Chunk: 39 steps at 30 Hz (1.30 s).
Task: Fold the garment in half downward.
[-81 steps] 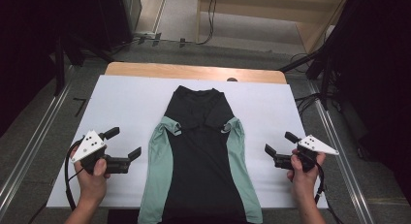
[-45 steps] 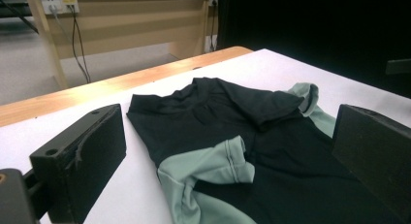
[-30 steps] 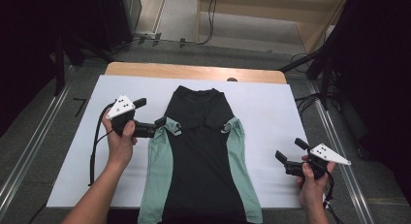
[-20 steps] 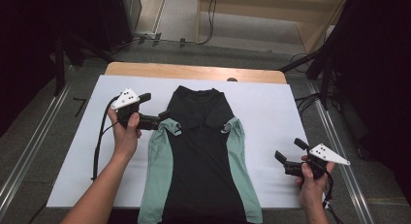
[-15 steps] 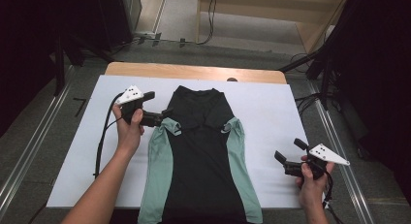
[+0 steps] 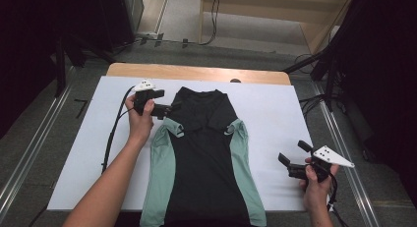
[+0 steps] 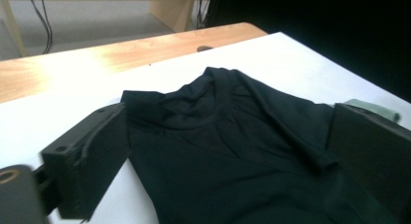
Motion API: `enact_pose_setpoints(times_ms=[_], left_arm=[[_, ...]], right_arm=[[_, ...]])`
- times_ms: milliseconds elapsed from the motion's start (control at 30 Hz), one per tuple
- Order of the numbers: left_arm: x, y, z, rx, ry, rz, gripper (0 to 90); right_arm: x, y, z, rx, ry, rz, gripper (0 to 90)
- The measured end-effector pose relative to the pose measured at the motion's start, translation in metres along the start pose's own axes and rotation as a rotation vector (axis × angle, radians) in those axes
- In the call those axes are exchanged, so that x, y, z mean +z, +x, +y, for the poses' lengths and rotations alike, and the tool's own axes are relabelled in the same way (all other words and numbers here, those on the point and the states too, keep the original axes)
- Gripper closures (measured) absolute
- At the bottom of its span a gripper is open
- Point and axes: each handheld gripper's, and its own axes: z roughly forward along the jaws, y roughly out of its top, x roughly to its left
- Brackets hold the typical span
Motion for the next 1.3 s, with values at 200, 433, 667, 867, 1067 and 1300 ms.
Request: enact_pose_setpoints(times_ms=[200, 433, 667, 867, 1067, 1300], left_arm=[[0.017, 0.009, 0.0, -0.031, 0.056, 0.023, 5.7], [0.033, 0.021, -0.001, -0.104, 0.124, 0.073, 13.7], [0.044, 0.029, 0.0, -0.171, 0.178, 0.119, 24.0], [0.049, 0.036, -0.001, -0.227, 0.202, 0.143, 38.8], [0.052, 0.038, -0.003, -0.227, 0.232, 0.175, 41.2], [0.058, 0.039, -0.009, -0.227, 0.276, 0.19, 43.7]], right_arm=[[0.0, 0.0, 0.0, 0.0, 0.001, 0.0, 0.0], [0.0, 0.0, 0.0, 0.005, 0.001, 0.001, 0.0], [0.0, 0.0, 0.0, 0.001, 0.002, 0.001, 0.0], [0.0, 0.0, 0.0, 0.003, 0.003, 0.002, 0.0], [0.001, 0.0, 0.0, -0.003, 0.004, 0.001, 0.0], [0.001, 0.001, 0.0, -0.003, 0.008, 0.0, 0.0]])
